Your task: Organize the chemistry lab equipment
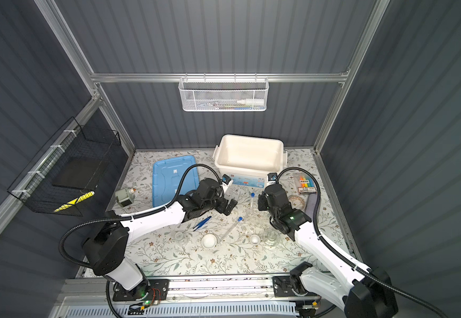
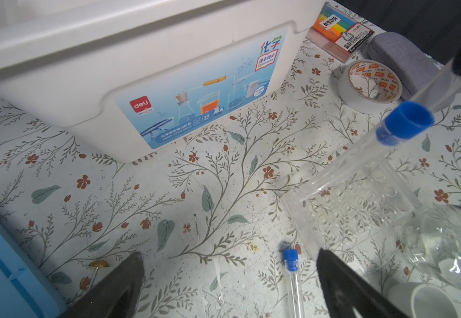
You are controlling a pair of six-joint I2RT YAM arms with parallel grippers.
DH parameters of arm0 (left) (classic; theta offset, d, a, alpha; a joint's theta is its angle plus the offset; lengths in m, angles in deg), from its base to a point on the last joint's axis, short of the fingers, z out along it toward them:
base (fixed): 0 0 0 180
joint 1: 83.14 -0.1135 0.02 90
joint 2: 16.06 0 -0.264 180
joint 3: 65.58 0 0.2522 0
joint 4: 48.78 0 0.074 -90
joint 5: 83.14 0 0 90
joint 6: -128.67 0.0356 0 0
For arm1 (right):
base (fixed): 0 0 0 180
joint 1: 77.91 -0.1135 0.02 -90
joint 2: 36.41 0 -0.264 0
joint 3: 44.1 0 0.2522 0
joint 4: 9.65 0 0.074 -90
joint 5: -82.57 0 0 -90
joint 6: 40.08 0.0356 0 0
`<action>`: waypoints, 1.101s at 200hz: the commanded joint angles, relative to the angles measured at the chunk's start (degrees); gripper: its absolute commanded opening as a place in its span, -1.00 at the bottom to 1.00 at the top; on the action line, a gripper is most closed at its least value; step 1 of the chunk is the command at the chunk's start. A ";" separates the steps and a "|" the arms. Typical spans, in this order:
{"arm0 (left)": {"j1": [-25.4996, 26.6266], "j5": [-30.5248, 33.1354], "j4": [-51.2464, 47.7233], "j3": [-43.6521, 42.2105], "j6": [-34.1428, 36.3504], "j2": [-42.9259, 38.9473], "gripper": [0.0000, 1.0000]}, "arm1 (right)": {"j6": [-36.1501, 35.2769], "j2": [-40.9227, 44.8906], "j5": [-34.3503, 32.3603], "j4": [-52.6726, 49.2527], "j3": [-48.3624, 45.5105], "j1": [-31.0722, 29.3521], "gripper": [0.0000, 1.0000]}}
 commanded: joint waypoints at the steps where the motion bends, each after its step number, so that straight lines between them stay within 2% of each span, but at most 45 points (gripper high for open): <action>1: 0.30 -0.11 -1.05 -1.08 -0.06 0.54 0.99 | -0.18 -0.47 -0.54 0.81 -0.26 -0.29 -0.71; 78: 0.29 0.08 -0.76 -1.67 0.00 0.05 0.99 | -1.01 -1.01 -0.61 0.71 -0.61 -0.85 -0.72; 220: 0.25 0.45 -0.68 -2.26 0.07 0.09 0.99 | -3.08 -0.40 0.26 2.53 -2.82 -2.23 -0.59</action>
